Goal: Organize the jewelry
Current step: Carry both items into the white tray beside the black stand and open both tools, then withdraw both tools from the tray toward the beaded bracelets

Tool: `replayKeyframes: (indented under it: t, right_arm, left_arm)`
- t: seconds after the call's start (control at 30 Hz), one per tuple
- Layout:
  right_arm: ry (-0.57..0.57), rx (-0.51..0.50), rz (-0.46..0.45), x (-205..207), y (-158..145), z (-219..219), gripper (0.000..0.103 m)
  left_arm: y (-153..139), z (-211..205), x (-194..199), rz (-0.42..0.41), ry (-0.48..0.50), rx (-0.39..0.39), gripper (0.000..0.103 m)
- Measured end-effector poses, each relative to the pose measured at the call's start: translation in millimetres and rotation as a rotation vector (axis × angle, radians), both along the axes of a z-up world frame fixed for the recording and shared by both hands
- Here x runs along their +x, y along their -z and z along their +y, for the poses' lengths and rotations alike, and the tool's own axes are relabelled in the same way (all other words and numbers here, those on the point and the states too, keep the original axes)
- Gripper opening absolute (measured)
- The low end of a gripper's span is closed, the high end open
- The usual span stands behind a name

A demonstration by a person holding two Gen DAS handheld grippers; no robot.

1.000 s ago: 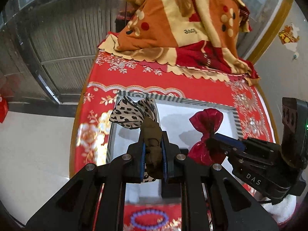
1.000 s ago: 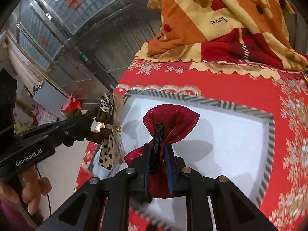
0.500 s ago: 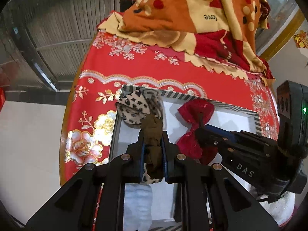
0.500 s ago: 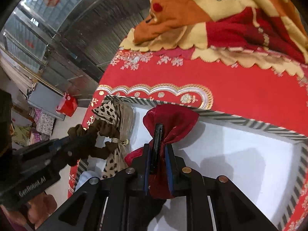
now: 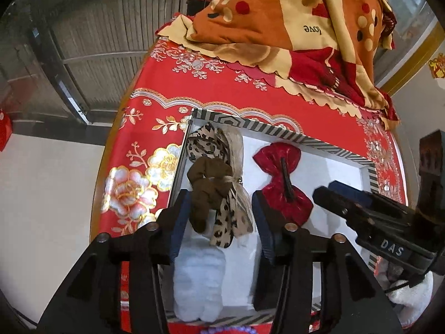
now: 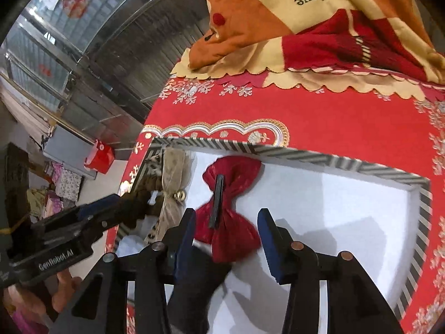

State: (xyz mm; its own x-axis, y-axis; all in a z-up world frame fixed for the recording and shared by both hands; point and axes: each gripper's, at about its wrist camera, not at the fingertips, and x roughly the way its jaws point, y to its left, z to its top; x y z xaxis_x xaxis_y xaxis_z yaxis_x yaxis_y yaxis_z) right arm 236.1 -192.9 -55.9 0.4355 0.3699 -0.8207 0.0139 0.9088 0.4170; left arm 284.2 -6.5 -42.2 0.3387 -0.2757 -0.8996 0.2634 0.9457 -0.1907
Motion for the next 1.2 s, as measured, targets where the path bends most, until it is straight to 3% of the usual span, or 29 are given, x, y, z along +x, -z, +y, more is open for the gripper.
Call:
replayKeyframes:
  t: [0.6,0.87,1.13,1.2]
  right_arm:
    - [0.023,-0.006,-0.081,-102,-52,4,0.044]
    - [0.055,-0.085,-0.094,-156,-58,-4,0.045]
    - [0.075,-0.102,-0.079,-208,-55,-20,0.046]
    - [0.077,-0.11,-0.079,-219,-55,-22,0.05]
  left_arm:
    - [-39,-5,-87,-0.096,-0.061,0.061,0.046]
    - [-47,-13,-136,-0.106,-0.063,0.076,0.046]
    - [-51,-22,-183,-0.123,-0.076,0.085,0.046]
    - [-51,-24,-194,-0.118,-0.076,0.081,0.046]
